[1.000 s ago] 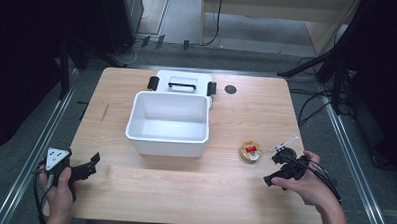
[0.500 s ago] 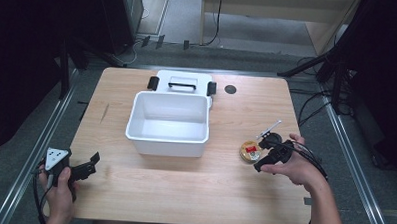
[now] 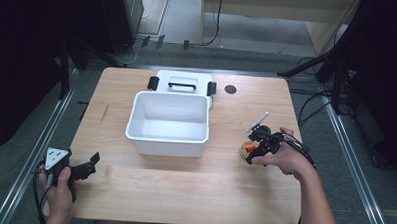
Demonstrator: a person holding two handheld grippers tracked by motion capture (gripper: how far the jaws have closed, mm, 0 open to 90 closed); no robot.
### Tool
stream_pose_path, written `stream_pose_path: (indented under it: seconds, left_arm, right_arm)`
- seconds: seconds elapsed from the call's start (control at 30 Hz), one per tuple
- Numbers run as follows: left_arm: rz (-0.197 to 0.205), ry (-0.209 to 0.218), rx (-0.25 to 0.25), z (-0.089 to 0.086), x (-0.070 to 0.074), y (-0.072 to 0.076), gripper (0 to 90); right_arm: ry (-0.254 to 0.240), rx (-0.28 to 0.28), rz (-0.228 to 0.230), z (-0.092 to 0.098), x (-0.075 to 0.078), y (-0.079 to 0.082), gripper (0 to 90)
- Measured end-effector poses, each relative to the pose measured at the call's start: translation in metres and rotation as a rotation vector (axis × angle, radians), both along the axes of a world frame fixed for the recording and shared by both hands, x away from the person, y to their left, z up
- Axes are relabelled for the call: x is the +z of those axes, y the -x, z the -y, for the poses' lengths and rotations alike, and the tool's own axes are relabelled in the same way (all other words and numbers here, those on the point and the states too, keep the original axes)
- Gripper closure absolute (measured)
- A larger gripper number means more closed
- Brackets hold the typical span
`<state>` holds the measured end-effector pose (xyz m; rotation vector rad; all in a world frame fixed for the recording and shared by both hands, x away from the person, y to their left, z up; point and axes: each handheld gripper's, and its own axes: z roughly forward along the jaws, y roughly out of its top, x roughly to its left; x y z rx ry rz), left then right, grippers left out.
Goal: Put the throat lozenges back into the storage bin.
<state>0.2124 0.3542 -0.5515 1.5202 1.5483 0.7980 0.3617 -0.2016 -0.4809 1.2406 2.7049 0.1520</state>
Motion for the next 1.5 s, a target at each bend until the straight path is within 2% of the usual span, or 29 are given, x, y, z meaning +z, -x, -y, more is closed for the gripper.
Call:
stream_pose_path:
  seconds: [0.33,0.5,0.6,0.87,0.97,1.23,1.37,1.5]
  left_arm:
    - [-0.004,0.003,-0.004,-0.001,0.000,0.000,0.0]
    - [-0.005,0.004,-0.003,-0.001,0.000,0.000,0.0]
    - [-0.006,0.004,-0.003,-0.001,0.000,0.000,0.0]
    - [-0.006,0.004,-0.005,0.000,0.000,0.000,0.0]
    - [-0.005,0.007,-0.006,0.000,0.000,0.000,0.0]
    - [-0.006,0.012,-0.006,-0.001,0.000,0.000,0.0]
    - [-0.007,0.011,-0.008,-0.001,0.000,0.000,0.0]
    - [-0.007,0.016,-0.006,-0.001,0.000,-0.001,0.0]
  right_arm:
    - [0.020,0.010,-0.046,-0.020,-0.013,-0.012,5.7]
    - [0.035,-0.019,-0.058,-0.021,-0.017,-0.018,8.1]
    - [0.025,-0.034,-0.056,-0.019,-0.017,-0.020,13.2]
    - [0.015,-0.061,-0.085,-0.016,-0.020,-0.025,14.3]
    - [0.016,-0.064,-0.099,-0.015,-0.023,-0.026,17.5]
    - [-0.012,-0.093,-0.116,-0.013,-0.022,-0.030,20.5]
    - [-0.042,-0.105,-0.102,-0.013,-0.016,-0.031,20.6]
    - [-0.054,-0.078,-0.094,-0.014,-0.010,-0.031,20.6]
